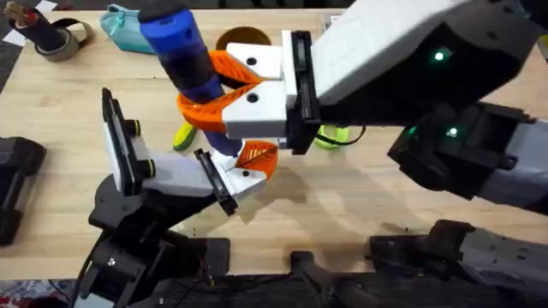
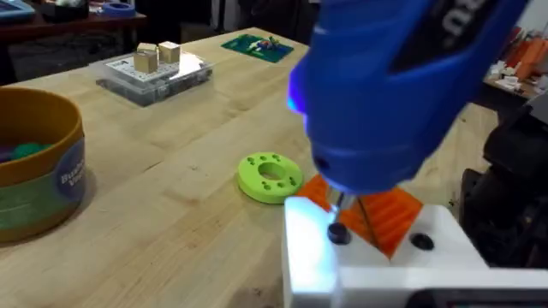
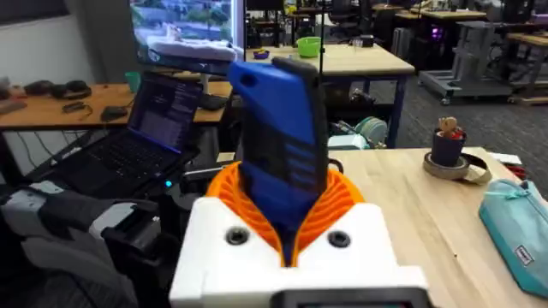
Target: Pick up the gripper from the table and insert it into the empty holder that is missing its gripper. Then pick up a screw, insert it into the mounting hole, and use the screwdriver to tighten it. Finally, clean up the table by picking up the vegetable and placing it into the bucket.
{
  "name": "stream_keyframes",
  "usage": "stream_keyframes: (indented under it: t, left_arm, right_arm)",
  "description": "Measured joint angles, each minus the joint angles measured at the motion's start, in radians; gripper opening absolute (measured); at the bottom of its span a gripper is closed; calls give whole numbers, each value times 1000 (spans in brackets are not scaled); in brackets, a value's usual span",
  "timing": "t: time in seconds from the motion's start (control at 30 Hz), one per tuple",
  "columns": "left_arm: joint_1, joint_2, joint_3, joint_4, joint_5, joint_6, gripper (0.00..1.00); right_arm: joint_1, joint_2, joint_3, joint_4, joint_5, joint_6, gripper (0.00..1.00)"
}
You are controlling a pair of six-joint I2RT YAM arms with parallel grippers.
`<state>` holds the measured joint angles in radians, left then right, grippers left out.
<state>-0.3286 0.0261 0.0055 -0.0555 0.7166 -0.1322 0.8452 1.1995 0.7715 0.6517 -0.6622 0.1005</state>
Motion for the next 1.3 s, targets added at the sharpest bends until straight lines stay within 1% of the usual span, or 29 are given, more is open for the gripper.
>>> stream_keyframes:
  t: [0.43, 0.63, 1.3]
  left_arm:
    - [0, 0, 0, 0, 0, 0, 11]
    - [0, 0, 0, 0, -3, 0, 11]
    - [0, 0, 0, 0, -3, 0, 11]
  right_arm:
    - [0, 18, 0, 0, 10, 1, 31]
    - [-2, 20, 0, 53, 10, 4, 31]
    - [-4, 20, 0, -1, 10, 4, 30]
